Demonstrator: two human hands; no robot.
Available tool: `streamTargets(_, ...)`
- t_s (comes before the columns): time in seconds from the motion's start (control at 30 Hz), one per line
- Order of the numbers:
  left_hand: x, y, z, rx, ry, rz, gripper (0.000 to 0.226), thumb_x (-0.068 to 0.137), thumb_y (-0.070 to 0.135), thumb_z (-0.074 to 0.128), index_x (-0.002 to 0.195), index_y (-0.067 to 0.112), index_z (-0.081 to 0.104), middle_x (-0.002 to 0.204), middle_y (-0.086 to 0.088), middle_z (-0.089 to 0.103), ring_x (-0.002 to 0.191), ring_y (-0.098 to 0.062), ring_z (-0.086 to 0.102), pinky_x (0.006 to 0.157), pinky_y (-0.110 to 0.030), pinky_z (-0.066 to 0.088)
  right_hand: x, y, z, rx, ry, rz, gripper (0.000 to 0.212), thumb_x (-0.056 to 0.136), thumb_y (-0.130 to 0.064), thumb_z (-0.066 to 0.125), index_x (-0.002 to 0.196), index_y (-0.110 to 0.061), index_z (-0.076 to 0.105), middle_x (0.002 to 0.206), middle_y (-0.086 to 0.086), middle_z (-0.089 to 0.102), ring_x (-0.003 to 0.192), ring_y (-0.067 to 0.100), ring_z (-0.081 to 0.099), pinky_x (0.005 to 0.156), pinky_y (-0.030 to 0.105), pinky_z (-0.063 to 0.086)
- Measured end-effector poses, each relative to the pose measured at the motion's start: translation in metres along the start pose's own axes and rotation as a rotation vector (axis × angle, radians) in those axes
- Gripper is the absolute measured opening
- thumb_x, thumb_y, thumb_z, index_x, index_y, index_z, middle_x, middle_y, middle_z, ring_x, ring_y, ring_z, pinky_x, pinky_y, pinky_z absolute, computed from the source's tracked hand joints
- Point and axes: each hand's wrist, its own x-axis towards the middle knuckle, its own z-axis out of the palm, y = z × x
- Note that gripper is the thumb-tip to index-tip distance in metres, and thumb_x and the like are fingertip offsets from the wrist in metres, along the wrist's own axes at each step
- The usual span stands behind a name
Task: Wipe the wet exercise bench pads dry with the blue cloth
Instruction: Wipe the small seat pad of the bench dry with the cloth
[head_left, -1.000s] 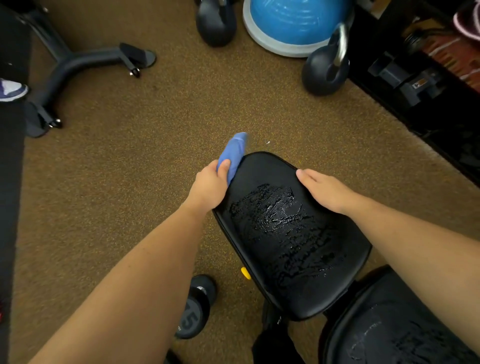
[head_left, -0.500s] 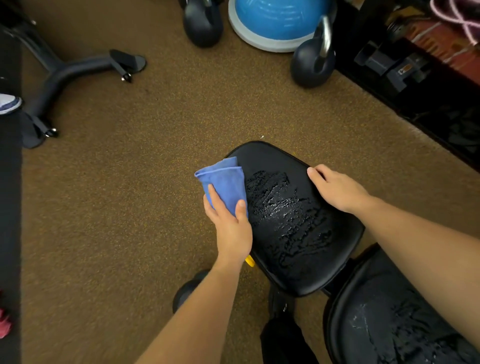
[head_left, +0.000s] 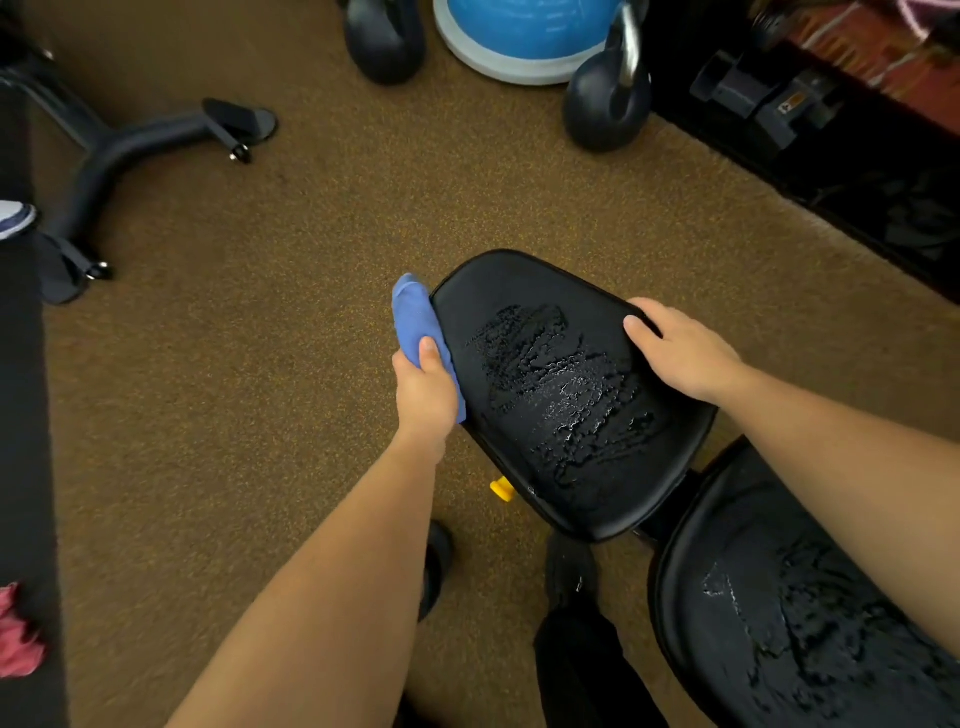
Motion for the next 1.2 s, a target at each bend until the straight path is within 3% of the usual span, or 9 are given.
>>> streamTargets(0.27, -0.05, -0.027, 0.019, -0.1, -0.065, -0.043, 0.064, 0.108, 0.038, 0.032, 0.158, 0.021, -0.003, 0.159, -0.009, 0.029, 0.142, -0.028, 0.034, 0.104, -0.03, 0.026, -0.028, 0.014, 0.008, 0.27, 0.082, 0.047, 0.049, 0.106, -0.046, 0.029, 0.155, -0.039, 0.026, 0.16, 0.004, 0.027, 0.15, 0.028, 0.016, 0.121, 0.05, 0.016)
streamTargets(0.37, -0.066, -0.035, 0.027, -0.115, -0.062, -0.053, 0.067, 0.108, 0.035, 0.034, 0.158, 0.019, -0.008, 0.162, -0.008, 0.021, 0.145, -0.026, 0.029, 0.104, -0.027, 0.023, -0.05, 0.015, 0.015, 0.278, 0.318, 0.03, 0.048, 0.104, -0.036, 0.038, 0.152, -0.031, 0.034, 0.155, 0.003, 0.032, 0.146, 0.022, 0.018, 0.117, 0.048, 0.02)
streamTargets(0.5, -0.079, -0.041, 0.031, -0.114, -0.1, -0.069, 0.069, 0.108, 0.031, 0.035, 0.157, 0.019, -0.012, 0.164, -0.006, 0.016, 0.147, -0.027, 0.026, 0.108, -0.028, 0.023, -0.091, -0.005, 0.033, 0.189, 0.652, -0.256, 0.029, 0.095, -0.026, 0.053, 0.124, -0.021, 0.057, 0.123, 0.002, 0.051, 0.118, 0.023, 0.043, 0.102, 0.039, 0.036)
streamTargets(0.63, -0.087, -0.041, 0.028, -0.105, -0.194, -0.221, 0.071, 0.107, 0.033, 0.036, 0.157, 0.026, -0.013, 0.162, -0.011, 0.022, 0.143, -0.033, 0.033, 0.116, -0.045, 0.029, -0.132, -0.039, 0.082, 0.266, 0.444, -0.496, 0.018, 0.092, -0.014, 0.061, 0.108, -0.016, 0.068, 0.097, -0.003, 0.059, 0.086, 0.013, 0.057, 0.084, 0.033, 0.049)
streamTargets(0.8, -0.084, -0.04, 0.006, -0.138, -0.412, -0.396, 0.076, 0.093, 0.045, 0.04, 0.156, 0.011, 0.016, 0.141, -0.024, 0.051, 0.114, -0.035, 0.061, 0.081, -0.041, 0.052, -0.152, -0.063, 0.131, 0.223, 0.404, -0.518, 0.03, 0.082, -0.02, 0.078, 0.111, -0.013, 0.074, 0.091, 0.003, 0.063, 0.087, 0.023, 0.062, 0.073, 0.036, 0.054)
streamTargets(0.9, -0.085, -0.033, -0.01, -0.032, -0.486, -0.38, 0.074, 0.099, 0.051, 0.037, 0.156, 0.005, 0.021, 0.152, -0.017, 0.04, 0.14, -0.032, 0.041, 0.113, -0.043, 0.035, -0.149, -0.064, 0.143, 0.148, 0.478, -0.463, 0.033, 0.074, -0.009, 0.083, 0.106, -0.01, 0.075, 0.085, 0.005, 0.061, 0.079, 0.029, 0.06, 0.061, 0.039, 0.056)
streamTargets(1.0, -0.077, -0.029, -0.029, 0.185, -0.279, -0.182, 0.042, 0.106, 0.038, 0.034, 0.144, 0.019, 0.036, 0.151, -0.009, 0.042, 0.136, -0.032, 0.043, 0.112, -0.043, 0.035, -0.151, -0.071, 0.146, 0.058, 0.451, -0.402, 0.028, 0.073, 0.003, 0.078, 0.099, -0.005, 0.07, 0.091, 0.008, 0.056, 0.083, 0.032, 0.058, 0.056, 0.044, 0.054)
streamTargets(1.07, -0.069, -0.026, -0.043, 0.197, -0.157, -0.011, 0.023, 0.104, 0.037, 0.043, 0.12, 0.022, 0.041, 0.124, -0.008, 0.057, 0.112, -0.032, 0.058, 0.099, -0.05, 0.049, -0.156, -0.082, 0.143, 0.048, 0.411, -0.342, 0.037, 0.07, 0.008, 0.075, 0.103, -0.005, 0.063, 0.103, 0.009, 0.053, 0.094, 0.033, 0.056, 0.062, 0.047, 0.054)
streamTargets(1.2, -0.066, -0.018, -0.05, 0.288, -0.26, 0.121, 0.009, 0.1, 0.024, 0.054, 0.102, 0.016, 0.056, 0.094, -0.004, 0.066, 0.097, -0.034, 0.068, 0.089, -0.055, 0.055, -0.158, -0.107, 0.151, -0.121, 0.39, -0.33, 0.088, 0.069, -0.009, 0.079, 0.148, -0.016, 0.039, 0.146, 0.012, 0.038, 0.119, 0.034, 0.044, 0.093, 0.045, 0.049)
